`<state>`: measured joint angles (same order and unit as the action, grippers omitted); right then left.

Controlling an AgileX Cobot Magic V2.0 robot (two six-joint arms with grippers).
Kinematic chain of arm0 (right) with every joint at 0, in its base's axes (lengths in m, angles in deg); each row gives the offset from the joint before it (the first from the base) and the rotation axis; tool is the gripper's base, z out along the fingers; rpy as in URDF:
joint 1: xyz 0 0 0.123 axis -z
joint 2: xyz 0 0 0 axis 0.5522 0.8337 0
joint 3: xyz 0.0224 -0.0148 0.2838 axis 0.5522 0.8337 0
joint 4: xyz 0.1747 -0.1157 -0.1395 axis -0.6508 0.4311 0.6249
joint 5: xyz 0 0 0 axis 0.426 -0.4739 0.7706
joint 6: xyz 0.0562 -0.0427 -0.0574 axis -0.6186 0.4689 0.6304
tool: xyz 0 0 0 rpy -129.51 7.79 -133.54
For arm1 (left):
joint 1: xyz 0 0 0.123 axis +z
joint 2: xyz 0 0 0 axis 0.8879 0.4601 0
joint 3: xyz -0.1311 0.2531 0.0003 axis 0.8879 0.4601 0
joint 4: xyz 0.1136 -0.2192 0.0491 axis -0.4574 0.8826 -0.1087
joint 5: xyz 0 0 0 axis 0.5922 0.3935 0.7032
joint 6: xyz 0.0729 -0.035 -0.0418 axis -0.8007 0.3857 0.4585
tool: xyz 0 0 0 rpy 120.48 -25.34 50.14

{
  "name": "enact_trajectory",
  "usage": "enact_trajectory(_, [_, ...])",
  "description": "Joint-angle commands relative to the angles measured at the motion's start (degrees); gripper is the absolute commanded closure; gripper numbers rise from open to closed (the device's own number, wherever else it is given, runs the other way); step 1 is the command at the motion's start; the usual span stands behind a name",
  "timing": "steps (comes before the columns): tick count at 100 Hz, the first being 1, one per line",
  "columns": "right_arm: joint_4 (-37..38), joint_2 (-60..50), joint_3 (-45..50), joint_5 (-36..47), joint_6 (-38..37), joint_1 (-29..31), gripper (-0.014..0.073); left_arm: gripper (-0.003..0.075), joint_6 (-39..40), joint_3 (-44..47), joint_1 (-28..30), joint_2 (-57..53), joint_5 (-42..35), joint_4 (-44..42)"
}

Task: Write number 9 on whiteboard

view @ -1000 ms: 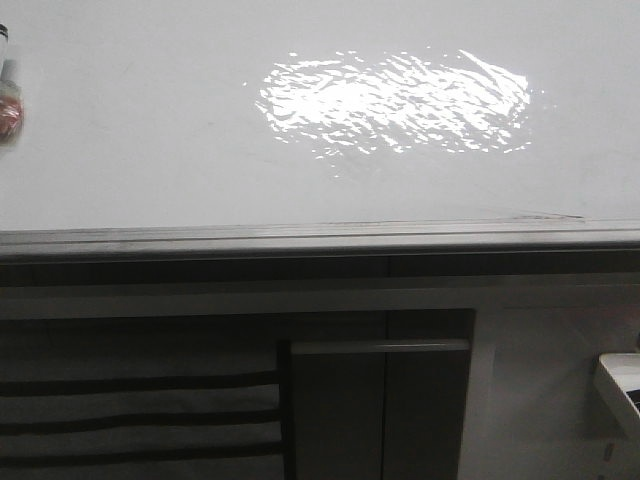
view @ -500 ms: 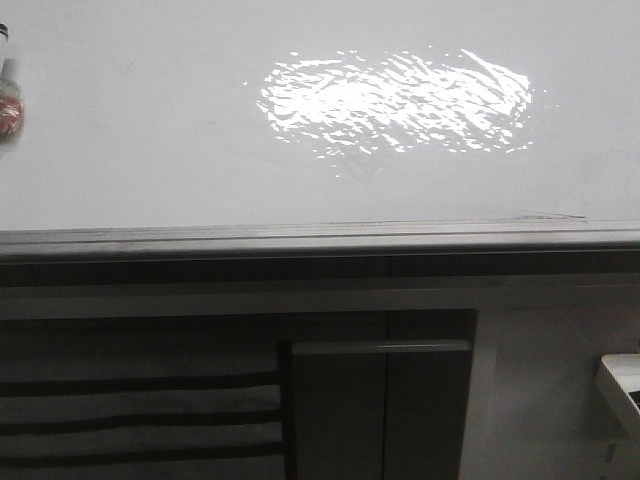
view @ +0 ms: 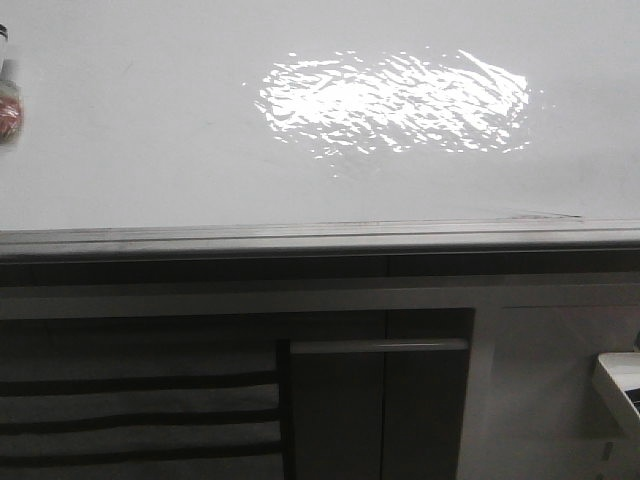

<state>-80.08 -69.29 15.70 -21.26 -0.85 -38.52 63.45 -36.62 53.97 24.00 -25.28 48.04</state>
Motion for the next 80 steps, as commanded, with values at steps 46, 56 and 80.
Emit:
enact_trajectory(46, [0.99, 9.26, -4.38, 3.21, 0.04, 0.3, 0.0666, 0.0741, 0.64, -3.41, 0.07, 6.89, -0.75, 0.34])
enact_trajectory(56, [0.99, 9.26, -4.38, 3.21, 0.04, 0.3, 0.0666, 0.0741, 0.64, -3.41, 0.07, 6.89, -1.12, 0.22])
enact_trajectory(80, [2.97, 9.26, -4.38, 3.46, 0.04, 0.3, 0.0291, 0.0406, 2.54, -3.41, 0.89, 6.89, -2.13, -2.36])
